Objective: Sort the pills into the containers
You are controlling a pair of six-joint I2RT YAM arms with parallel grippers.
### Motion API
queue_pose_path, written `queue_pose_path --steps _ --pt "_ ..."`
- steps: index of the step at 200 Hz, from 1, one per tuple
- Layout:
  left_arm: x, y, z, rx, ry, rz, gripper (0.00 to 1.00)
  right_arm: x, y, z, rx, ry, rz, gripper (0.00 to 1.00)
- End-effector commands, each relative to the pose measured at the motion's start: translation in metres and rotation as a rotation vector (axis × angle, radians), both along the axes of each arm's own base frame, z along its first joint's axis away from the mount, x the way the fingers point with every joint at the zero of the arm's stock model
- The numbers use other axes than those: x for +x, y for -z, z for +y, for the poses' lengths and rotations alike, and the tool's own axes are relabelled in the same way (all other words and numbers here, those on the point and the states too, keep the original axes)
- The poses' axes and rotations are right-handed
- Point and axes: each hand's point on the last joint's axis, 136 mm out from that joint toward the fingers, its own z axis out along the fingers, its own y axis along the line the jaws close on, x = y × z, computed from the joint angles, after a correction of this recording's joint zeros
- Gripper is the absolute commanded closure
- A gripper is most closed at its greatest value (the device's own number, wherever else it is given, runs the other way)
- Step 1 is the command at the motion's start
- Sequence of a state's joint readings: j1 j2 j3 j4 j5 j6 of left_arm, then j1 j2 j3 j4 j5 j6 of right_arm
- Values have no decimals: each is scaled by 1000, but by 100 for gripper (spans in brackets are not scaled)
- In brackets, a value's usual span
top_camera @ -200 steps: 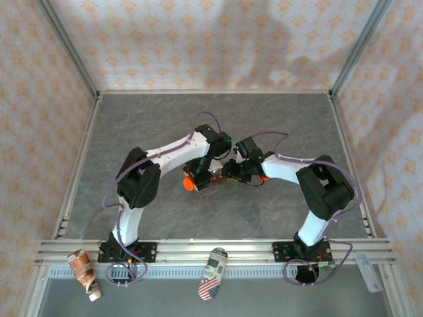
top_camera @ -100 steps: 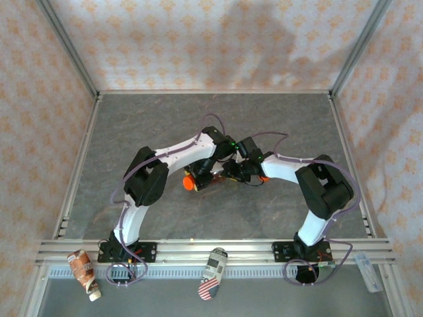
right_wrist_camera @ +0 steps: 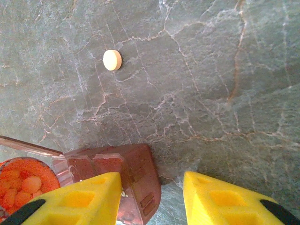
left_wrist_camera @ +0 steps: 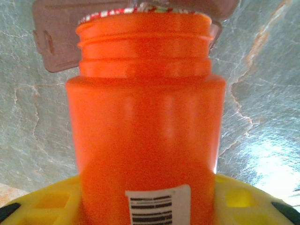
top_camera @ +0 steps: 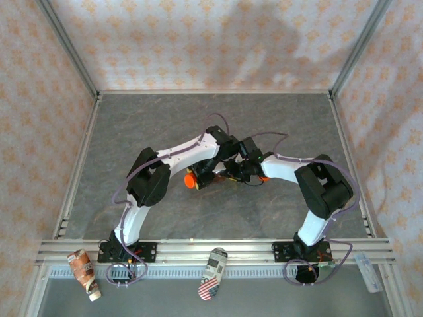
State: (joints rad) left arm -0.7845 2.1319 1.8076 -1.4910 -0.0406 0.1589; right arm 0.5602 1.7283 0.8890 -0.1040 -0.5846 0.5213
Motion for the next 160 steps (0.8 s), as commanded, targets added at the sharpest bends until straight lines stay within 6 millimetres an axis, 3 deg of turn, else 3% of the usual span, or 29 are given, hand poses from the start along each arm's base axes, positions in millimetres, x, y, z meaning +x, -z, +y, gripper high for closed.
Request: queue_pose_path --steps 1,160 --pt "-3 -5 5 56 38 21 100 -13 23 -9 -54 10 55 60" --pt "-3 5 7 117 70 31 100 -14 27 -9 -51 5 61 60"
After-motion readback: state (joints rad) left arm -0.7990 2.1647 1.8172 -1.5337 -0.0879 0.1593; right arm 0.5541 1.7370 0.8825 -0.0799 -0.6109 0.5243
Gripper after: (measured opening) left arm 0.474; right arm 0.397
